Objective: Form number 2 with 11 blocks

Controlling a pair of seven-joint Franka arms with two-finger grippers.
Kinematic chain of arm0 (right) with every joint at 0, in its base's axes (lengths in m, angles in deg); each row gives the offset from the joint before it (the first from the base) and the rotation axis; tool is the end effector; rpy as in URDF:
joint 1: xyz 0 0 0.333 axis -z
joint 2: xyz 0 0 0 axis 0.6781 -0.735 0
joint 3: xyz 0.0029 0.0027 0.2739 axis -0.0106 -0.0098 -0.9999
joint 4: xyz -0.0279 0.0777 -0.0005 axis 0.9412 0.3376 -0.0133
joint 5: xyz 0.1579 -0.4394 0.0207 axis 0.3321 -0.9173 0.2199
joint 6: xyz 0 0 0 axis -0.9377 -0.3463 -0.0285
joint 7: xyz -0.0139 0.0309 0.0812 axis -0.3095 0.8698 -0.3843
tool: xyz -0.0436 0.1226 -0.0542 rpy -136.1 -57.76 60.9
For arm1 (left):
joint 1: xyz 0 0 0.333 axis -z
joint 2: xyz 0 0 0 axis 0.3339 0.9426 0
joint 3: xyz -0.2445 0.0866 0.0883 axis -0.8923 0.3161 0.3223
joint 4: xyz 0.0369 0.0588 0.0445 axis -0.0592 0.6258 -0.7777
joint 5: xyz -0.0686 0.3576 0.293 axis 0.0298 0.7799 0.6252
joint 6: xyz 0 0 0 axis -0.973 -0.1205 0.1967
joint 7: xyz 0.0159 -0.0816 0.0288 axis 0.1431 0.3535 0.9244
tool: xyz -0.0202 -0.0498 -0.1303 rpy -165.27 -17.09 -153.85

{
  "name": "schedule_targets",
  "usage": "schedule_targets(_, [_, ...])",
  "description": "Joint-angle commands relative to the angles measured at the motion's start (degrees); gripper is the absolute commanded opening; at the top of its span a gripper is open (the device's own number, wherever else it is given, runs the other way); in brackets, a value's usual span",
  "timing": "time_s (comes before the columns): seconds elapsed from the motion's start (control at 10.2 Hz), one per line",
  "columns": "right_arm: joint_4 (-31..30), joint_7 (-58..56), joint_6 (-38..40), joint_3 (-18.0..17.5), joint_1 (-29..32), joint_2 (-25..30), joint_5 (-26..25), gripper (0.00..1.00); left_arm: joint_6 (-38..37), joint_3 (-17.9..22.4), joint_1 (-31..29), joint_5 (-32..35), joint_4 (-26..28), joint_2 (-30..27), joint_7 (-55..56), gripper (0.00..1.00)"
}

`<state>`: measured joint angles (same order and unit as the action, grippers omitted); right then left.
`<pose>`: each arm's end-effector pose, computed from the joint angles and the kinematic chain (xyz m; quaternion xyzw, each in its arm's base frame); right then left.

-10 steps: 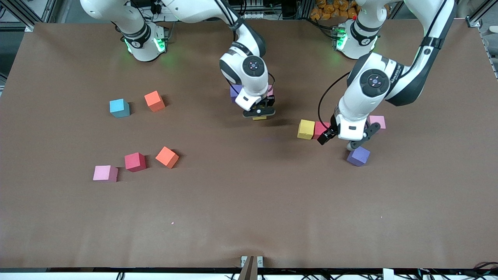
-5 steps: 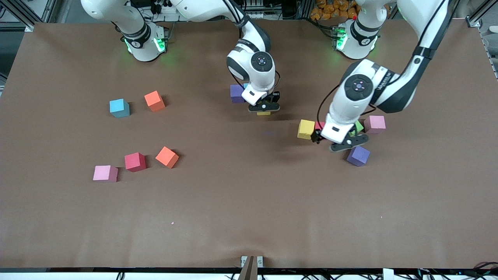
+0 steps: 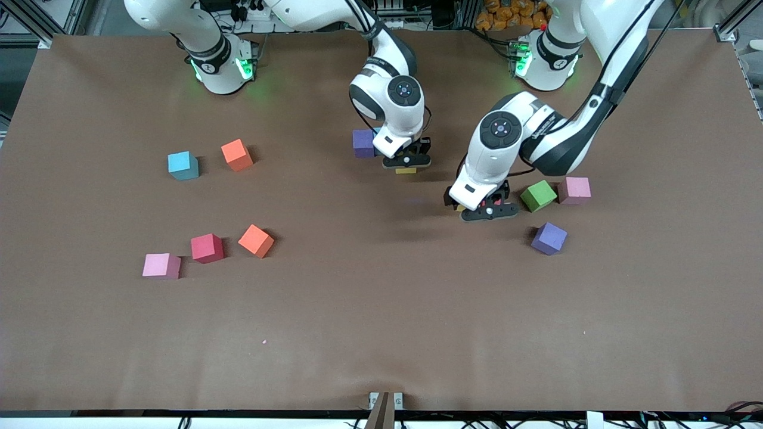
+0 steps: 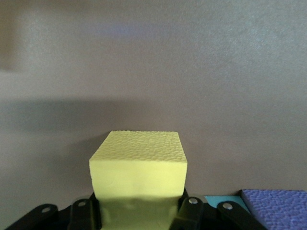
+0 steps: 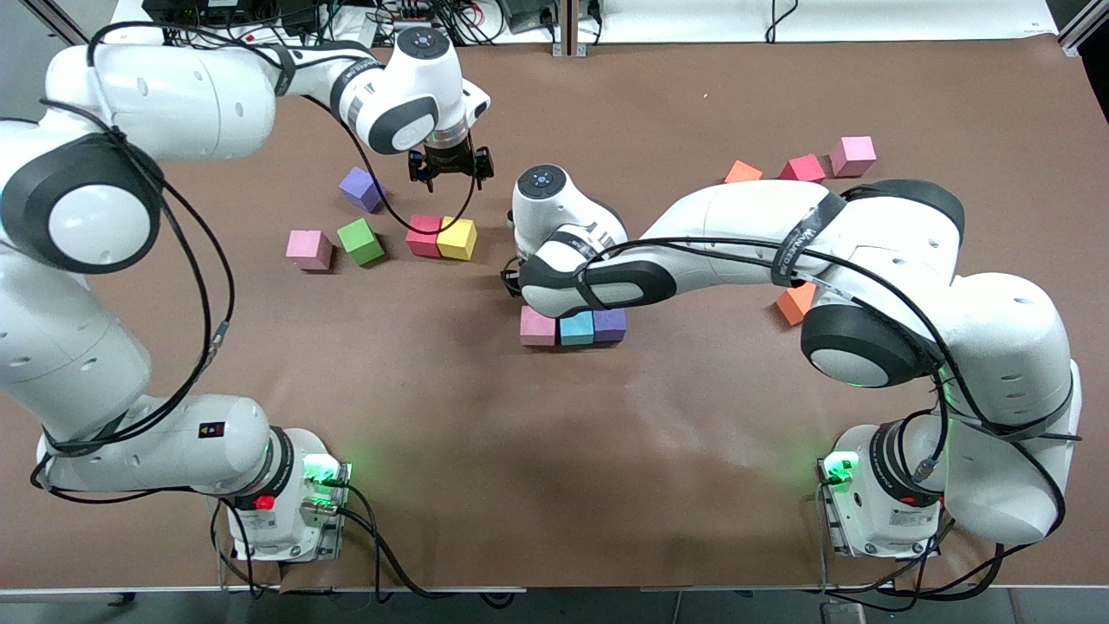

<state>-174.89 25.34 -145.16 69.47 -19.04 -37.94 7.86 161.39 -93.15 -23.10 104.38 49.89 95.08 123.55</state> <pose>0.3524 0.6062 0.0795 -0.9986 -0.0150 0.0441 0.0235 0.5288 -0.3561 0.1599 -0.9987 -0.0390 -0.0107 0.0326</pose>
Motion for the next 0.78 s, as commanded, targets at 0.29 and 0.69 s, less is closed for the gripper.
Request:
schedule_targets(0.29, [1.1, 1.3, 1.0, 0.6, -1.1, -0.8, -0.1, 1.0, 2.7, -0.1, 2.3, 5.7, -1.7, 6.2, -0.8, 1.0])
schedule_targets(0.69, [1.2, 1.2, 4.5, 0.7, -0.8, 2.0, -0.1, 1.0, 4.3, -0.1, 2.3, 10.9, -1.3, 7.1, -1.1, 1.0])
